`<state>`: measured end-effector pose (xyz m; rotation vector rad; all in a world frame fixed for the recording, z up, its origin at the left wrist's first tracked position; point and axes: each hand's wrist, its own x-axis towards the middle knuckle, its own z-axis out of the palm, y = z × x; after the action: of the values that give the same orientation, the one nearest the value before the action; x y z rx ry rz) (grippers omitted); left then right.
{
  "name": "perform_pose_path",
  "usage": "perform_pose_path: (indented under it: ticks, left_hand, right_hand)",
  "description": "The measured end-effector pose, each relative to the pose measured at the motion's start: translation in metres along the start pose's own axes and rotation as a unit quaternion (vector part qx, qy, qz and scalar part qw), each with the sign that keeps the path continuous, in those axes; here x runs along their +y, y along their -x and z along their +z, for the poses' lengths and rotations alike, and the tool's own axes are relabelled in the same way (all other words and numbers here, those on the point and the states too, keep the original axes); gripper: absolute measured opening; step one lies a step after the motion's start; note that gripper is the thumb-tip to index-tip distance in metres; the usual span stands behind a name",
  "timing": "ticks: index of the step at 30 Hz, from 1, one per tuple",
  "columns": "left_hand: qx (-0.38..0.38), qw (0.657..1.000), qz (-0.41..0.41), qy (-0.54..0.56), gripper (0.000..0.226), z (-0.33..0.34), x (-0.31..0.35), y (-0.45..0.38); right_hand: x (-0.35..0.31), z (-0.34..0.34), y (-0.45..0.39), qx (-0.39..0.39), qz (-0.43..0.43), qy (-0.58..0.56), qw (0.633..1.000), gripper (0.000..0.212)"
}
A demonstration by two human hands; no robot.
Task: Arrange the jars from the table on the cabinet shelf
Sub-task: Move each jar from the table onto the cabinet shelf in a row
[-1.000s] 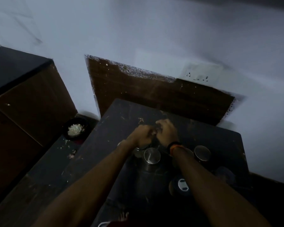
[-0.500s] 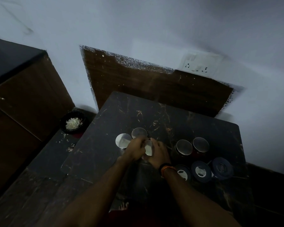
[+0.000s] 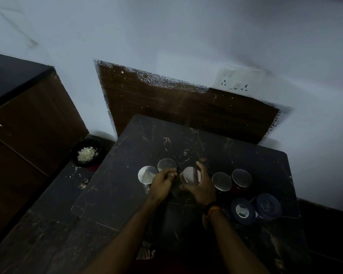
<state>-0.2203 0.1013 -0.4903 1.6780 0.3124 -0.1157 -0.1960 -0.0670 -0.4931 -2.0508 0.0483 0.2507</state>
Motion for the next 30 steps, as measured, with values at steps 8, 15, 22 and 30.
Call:
perform_pose_path:
  ticks: [8, 15, 22, 30]
  left_hand:
    - [-0.077, 0.921, -0.180, 0.335, 0.028, 0.002, 0.039, 0.008]
    - [-0.197, 0.863, -0.116, 0.450, 0.059, 0.008, 0.072, 0.020]
    - [-0.085, 0.978, 0.097, 0.165, 0.069, 0.024, 0.109, 0.039]
    - [-0.170, 0.936, 0.094, 0.294, 0.055, 0.026, 0.142, 0.032]
  right_hand:
    - [-0.054, -0.053, 0.010, -0.039, -0.056, -0.264, 0.962, 0.093]
    - [-0.082, -0.075, 0.007, -0.019, -0.071, -0.391, 0.917, 0.080]
    - [-0.107, -0.078, 0.002, 0.065, -0.011, -0.377, 0.924, 0.097]
    - [-0.141, -0.101, -0.001, 0.035, -0.060, -0.549, 0.833, 0.089]
